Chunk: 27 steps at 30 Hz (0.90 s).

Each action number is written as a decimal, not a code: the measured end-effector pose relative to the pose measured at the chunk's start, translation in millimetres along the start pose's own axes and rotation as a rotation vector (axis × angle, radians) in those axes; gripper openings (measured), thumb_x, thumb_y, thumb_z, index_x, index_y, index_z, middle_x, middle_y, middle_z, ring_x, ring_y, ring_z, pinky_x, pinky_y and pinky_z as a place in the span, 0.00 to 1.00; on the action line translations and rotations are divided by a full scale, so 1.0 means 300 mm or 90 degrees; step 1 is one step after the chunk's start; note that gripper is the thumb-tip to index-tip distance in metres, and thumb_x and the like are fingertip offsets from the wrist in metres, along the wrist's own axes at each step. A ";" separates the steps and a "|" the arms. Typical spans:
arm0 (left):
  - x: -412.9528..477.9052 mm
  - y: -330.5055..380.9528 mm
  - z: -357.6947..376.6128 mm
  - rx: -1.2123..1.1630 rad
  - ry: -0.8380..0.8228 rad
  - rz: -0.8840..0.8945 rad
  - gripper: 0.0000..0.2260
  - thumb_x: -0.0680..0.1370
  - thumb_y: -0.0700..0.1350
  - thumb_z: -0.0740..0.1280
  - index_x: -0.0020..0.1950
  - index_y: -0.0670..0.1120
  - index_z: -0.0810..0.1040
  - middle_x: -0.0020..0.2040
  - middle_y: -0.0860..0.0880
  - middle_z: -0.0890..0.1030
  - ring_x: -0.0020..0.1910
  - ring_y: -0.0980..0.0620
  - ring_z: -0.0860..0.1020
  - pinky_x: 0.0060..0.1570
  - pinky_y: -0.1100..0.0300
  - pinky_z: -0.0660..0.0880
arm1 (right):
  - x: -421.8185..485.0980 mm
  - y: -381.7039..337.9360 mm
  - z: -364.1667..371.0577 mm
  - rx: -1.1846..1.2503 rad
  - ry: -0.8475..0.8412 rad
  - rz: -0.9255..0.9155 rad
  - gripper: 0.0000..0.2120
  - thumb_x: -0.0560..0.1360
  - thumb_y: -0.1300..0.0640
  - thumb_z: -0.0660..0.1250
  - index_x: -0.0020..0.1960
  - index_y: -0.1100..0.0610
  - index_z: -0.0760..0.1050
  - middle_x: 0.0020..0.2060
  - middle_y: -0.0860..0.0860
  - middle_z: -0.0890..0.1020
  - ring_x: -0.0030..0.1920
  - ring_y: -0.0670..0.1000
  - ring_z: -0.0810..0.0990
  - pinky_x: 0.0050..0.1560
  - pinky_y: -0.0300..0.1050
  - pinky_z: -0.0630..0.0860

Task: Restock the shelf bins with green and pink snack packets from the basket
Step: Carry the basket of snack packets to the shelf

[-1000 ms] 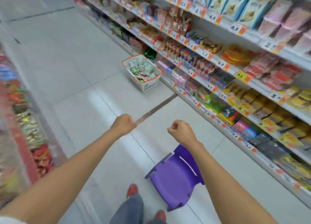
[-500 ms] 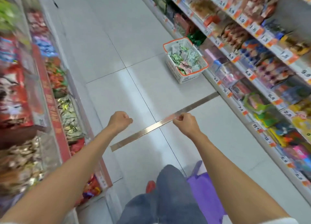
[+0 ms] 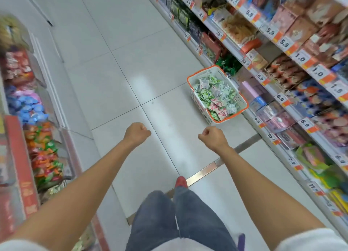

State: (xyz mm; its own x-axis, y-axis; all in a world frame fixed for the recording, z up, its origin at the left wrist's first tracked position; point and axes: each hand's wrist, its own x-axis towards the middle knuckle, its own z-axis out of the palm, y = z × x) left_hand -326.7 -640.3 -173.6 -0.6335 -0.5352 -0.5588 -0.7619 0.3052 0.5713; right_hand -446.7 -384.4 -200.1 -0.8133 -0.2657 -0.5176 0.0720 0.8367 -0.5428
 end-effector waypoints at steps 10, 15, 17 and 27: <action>0.952 0.485 -0.232 0.078 -0.054 0.060 0.11 0.71 0.37 0.66 0.34 0.45 0.66 0.34 0.46 0.68 0.35 0.49 0.66 0.36 0.58 0.63 | 0.767 -0.346 -0.139 0.056 0.083 0.077 0.07 0.74 0.60 0.65 0.36 0.56 0.72 0.32 0.50 0.76 0.34 0.52 0.74 0.34 0.43 0.69; 1.386 0.790 -0.281 0.202 -0.125 0.134 0.14 0.71 0.37 0.66 0.30 0.46 0.63 0.34 0.46 0.68 0.33 0.47 0.66 0.35 0.59 0.63 | 1.072 -0.462 -0.200 0.138 0.144 0.194 0.10 0.73 0.58 0.66 0.34 0.53 0.70 0.31 0.48 0.76 0.35 0.53 0.75 0.38 0.46 0.73; 1.524 0.921 -0.267 0.263 -0.154 0.157 0.14 0.72 0.38 0.66 0.30 0.46 0.64 0.32 0.48 0.68 0.32 0.48 0.66 0.33 0.61 0.63 | 1.172 -0.484 -0.231 0.177 0.164 0.238 0.11 0.73 0.59 0.66 0.33 0.52 0.69 0.30 0.49 0.76 0.34 0.53 0.75 0.37 0.46 0.73; 2.067 1.498 0.160 0.540 -0.302 0.316 0.10 0.72 0.38 0.65 0.31 0.44 0.68 0.35 0.45 0.73 0.35 0.46 0.71 0.34 0.60 0.66 | 1.660 -0.356 -0.321 0.387 0.261 0.460 0.06 0.72 0.58 0.66 0.38 0.58 0.78 0.33 0.52 0.80 0.36 0.53 0.77 0.39 0.45 0.74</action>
State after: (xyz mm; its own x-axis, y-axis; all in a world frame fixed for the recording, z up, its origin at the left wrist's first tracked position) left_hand -1068.4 -797.0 -292.2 -0.7449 0.1011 -0.6594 -0.1360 0.9447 0.2985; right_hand -915.0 -559.9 -336.2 -0.5860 0.4839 -0.6500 0.8097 0.3174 -0.4936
